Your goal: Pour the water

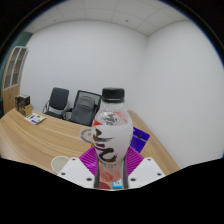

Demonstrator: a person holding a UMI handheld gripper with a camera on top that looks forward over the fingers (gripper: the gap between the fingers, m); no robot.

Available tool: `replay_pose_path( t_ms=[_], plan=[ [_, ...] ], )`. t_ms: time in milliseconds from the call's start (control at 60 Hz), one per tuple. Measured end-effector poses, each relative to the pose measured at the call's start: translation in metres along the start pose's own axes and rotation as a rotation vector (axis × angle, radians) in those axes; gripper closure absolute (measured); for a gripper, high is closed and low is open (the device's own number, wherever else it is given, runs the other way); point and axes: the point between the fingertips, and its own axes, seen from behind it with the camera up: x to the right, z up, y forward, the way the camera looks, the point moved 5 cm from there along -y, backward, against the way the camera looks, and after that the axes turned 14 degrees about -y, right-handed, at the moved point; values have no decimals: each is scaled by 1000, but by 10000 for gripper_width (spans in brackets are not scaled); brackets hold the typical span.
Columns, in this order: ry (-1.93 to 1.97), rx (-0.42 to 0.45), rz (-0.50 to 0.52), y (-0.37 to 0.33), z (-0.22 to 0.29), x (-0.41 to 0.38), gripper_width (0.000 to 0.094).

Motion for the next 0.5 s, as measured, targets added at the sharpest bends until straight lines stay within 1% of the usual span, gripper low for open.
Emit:
replay_pose_path(
  t_ms=[17,33,50,100,267,283,317,500],
  plan=[
    [34,-1,11,2,-5,0,613],
    [70,6,7,-12,-15,-7,613],
    [88,14,21,2,-16,-5,614],
    [143,21,45,13,-30,-6,614],
    [250,-15,127,45,-88,-24,613],
    [251,-18,122,36,-96,-31,614],
    [241,-23,138,50,-102,-31,615],
    [248,-33,187,64,-138,-53,615]
  ],
)
